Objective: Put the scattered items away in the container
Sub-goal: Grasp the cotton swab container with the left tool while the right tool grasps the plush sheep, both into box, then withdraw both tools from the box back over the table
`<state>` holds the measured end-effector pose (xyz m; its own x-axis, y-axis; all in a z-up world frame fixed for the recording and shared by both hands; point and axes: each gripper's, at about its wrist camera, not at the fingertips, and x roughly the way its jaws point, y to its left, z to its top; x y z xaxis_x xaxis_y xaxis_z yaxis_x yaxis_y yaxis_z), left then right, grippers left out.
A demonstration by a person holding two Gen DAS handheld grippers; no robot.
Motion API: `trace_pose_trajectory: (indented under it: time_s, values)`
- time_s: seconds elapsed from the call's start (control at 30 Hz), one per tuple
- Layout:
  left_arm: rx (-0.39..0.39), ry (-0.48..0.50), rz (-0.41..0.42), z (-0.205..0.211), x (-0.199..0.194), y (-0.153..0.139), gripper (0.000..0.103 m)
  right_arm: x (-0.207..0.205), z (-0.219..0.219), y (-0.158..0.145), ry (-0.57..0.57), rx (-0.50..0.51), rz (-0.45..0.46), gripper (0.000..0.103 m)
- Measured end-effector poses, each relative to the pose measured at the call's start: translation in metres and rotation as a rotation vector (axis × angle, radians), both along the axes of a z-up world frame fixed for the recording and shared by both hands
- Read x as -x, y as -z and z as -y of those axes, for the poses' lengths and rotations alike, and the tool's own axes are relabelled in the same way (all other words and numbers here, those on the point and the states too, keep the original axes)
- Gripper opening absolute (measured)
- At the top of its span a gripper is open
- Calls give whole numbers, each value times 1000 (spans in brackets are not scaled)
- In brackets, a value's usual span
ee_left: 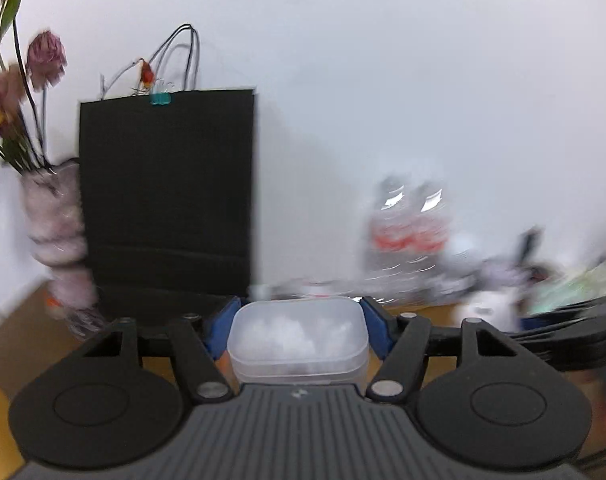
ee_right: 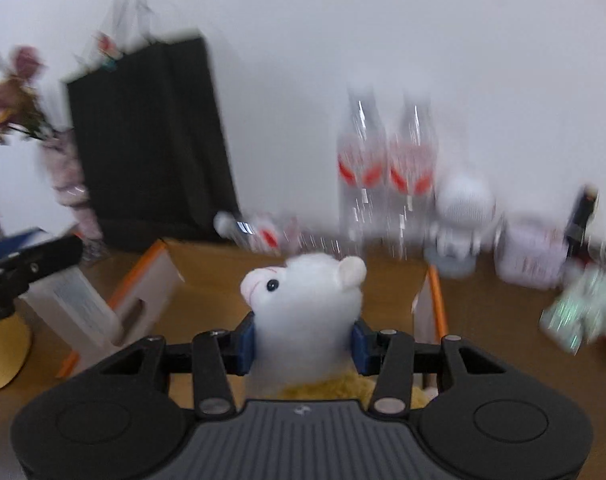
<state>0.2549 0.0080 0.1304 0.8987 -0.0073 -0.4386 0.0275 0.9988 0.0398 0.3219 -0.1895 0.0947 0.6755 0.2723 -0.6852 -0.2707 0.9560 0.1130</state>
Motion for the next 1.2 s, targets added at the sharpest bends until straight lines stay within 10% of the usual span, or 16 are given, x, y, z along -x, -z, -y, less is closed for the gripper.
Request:
trace_pose_trajectory:
  time_s: [0.37,0.6,0.87,1.2]
  values:
    - [-147,-1,-199,5,-14,68,75,-28,-17,78,28,67,-296,52]
    - [78,58,-265,-23,-12,28,99,-9,-3,45,57,14,-278,91]
    - [162,28,-385,-45,-14,11,99,3,13,16,50,-69,-326,91]
    - [224,-13,-178,-63,84,-1,103,127,36,-10,14,-173,-27,91]
